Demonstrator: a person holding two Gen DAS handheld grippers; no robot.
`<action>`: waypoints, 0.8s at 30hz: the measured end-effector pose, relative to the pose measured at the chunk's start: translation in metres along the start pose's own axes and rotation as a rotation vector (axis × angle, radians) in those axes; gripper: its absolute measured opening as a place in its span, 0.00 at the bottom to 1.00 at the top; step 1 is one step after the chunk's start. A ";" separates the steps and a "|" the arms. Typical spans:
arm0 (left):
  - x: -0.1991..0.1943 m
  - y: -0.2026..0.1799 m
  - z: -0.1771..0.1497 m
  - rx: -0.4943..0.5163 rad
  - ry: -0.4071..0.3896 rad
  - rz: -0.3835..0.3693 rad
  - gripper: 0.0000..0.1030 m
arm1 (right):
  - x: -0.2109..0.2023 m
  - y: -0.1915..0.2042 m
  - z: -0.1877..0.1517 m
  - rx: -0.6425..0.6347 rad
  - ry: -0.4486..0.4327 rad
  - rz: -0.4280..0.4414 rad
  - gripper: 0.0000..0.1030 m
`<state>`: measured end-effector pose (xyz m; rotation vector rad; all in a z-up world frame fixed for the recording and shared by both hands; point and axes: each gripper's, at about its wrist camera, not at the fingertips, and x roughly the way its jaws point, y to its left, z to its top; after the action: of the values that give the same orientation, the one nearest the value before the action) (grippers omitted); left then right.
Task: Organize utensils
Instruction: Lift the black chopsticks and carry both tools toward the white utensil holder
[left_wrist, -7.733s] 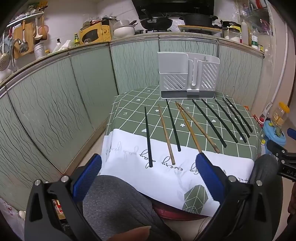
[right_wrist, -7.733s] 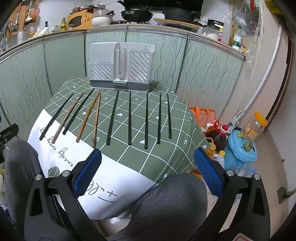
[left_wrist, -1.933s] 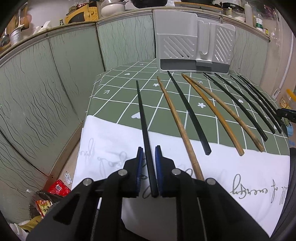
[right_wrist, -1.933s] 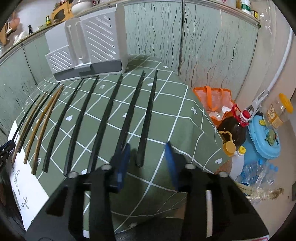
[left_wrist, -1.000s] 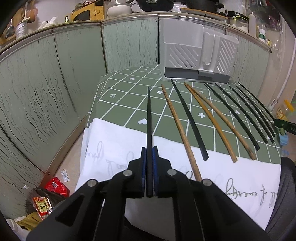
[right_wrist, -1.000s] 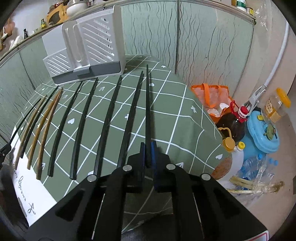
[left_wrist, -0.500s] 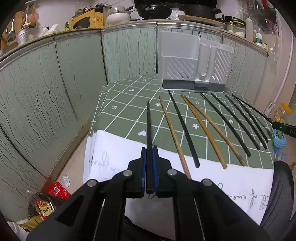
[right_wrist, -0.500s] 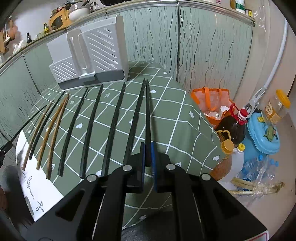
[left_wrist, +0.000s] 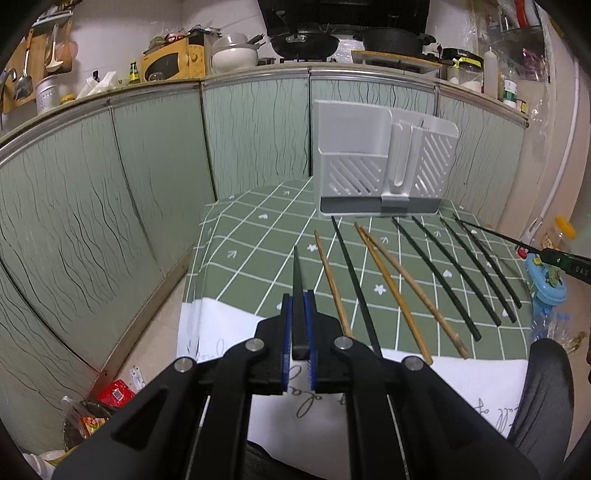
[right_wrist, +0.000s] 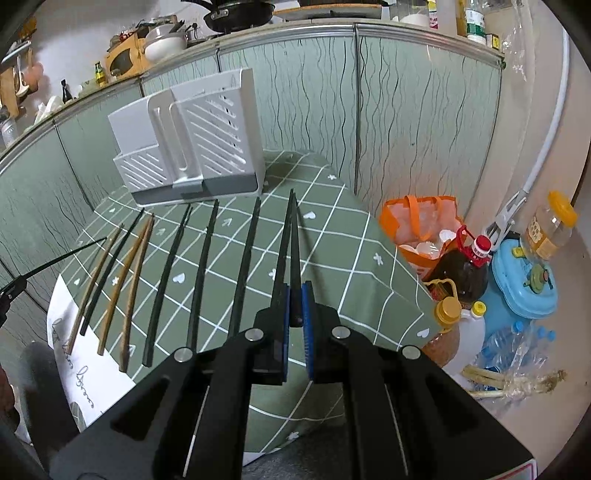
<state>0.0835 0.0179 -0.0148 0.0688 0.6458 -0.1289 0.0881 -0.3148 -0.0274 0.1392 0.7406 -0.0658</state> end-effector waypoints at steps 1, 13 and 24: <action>-0.002 0.000 0.002 0.000 -0.006 -0.002 0.08 | -0.002 0.000 0.001 0.000 -0.005 0.001 0.06; -0.017 0.000 0.030 0.014 -0.056 -0.014 0.08 | -0.029 0.002 0.025 -0.009 -0.072 0.009 0.06; -0.024 0.002 0.045 0.006 -0.090 -0.024 0.07 | -0.039 0.003 0.041 -0.014 -0.102 0.013 0.06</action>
<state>0.0917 0.0179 0.0356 0.0606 0.5564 -0.1561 0.0870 -0.3173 0.0291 0.1261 0.6380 -0.0546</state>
